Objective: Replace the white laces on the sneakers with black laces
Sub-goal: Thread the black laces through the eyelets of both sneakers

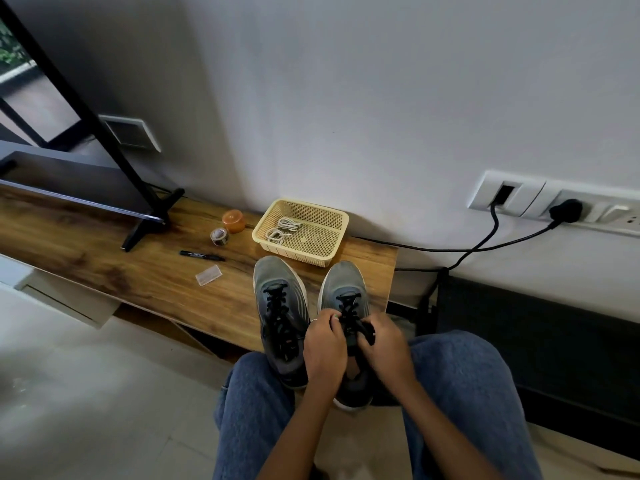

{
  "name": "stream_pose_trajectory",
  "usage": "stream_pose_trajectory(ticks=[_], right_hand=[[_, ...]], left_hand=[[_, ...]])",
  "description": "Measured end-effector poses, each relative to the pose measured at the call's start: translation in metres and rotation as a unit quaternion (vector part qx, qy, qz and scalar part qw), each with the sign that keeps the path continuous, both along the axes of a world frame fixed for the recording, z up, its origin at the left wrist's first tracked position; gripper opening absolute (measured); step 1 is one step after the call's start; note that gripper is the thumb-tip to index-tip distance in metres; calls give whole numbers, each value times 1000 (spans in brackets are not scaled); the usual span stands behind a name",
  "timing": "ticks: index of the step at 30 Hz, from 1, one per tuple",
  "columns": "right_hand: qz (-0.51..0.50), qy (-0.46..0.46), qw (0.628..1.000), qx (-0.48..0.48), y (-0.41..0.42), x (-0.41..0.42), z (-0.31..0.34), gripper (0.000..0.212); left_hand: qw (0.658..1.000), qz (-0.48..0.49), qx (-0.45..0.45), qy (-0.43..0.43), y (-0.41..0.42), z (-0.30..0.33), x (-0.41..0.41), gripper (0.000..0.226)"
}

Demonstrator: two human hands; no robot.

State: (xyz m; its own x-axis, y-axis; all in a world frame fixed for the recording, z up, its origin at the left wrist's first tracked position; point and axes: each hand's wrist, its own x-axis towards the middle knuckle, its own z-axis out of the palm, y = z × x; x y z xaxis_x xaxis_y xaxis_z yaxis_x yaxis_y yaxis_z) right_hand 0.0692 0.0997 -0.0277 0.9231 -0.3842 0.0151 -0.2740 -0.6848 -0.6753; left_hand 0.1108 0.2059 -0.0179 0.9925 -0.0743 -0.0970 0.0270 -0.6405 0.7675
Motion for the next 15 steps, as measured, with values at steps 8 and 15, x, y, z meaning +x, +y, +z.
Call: stream_pose_trajectory(ticks=[8, 15], right_hand=[[23, -8, 1000, 0, -5, -1, -7, 8], [27, -24, 999, 11, -6, -3, -10, 7]], left_hand=[[999, -25, -28, 23, -5, 0, 11, 26], [994, -85, 48, 42, -7, 9, 15, 30]])
